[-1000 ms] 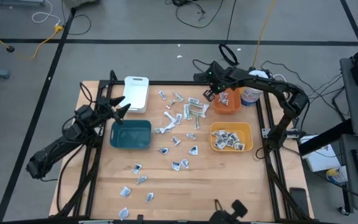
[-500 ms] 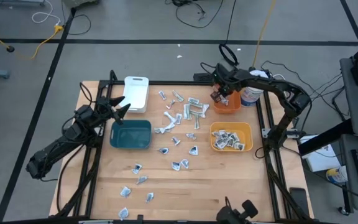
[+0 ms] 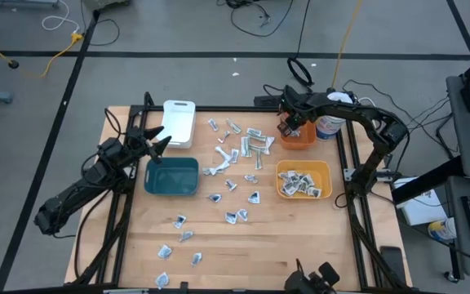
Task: Pick & Place First Aid Supplies
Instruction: Put the antibiotic ointment into the orange bin
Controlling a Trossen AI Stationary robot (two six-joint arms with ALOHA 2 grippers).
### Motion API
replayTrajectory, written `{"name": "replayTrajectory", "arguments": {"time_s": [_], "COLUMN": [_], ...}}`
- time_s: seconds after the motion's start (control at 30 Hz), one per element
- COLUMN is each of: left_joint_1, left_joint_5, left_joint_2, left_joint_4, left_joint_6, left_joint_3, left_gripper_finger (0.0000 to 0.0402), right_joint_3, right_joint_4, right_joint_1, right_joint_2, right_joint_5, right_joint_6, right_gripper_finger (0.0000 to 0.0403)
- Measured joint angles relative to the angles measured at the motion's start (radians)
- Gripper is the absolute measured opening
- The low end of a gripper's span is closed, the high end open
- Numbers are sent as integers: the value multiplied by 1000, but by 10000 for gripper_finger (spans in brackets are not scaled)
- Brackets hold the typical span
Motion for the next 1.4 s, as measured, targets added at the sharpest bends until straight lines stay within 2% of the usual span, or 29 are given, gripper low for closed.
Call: {"name": "replayTrajectory", "arguments": {"time_s": [0.17, 0.27, 0.5, 0.63, 0.73, 0.93, 1.1, 1.4], "left_joint_1": [0, 0, 0, 0, 0, 0, 0, 0], "left_joint_5": [0, 0, 0, 0, 0, 0, 0, -6], "left_joint_2": [0, 0, 0, 0, 0, 0, 0, 0], "left_joint_4": [0, 0, 0, 0, 0, 0, 0, 0], "left_joint_6": [0, 0, 0, 0, 0, 0, 0, -1], "left_joint_3": [0, 0, 0, 0, 0, 0, 0, 0], "left_gripper_finger": [306, 306, 306, 306, 306, 306, 306, 306], "right_joint_3": [0, 0, 0, 1, 1, -2, -82, -327], "right_joint_4": [18, 52, 183, 258, 334, 491, 693, 1106], "right_joint_1": [7, 14, 58, 91, 121, 193, 273, 392], "right_joint_2": [-9, -37, -135, -184, -200, -201, -200, -200], "right_joint_5": [19, 52, 40, -75, -185, -300, -322, -324], "right_joint_6": [-39, -85, -237, -275, -232, -165, -179, -165], "right_gripper_finger": [161, 163, 154, 155, 157, 152, 150, 150]}}
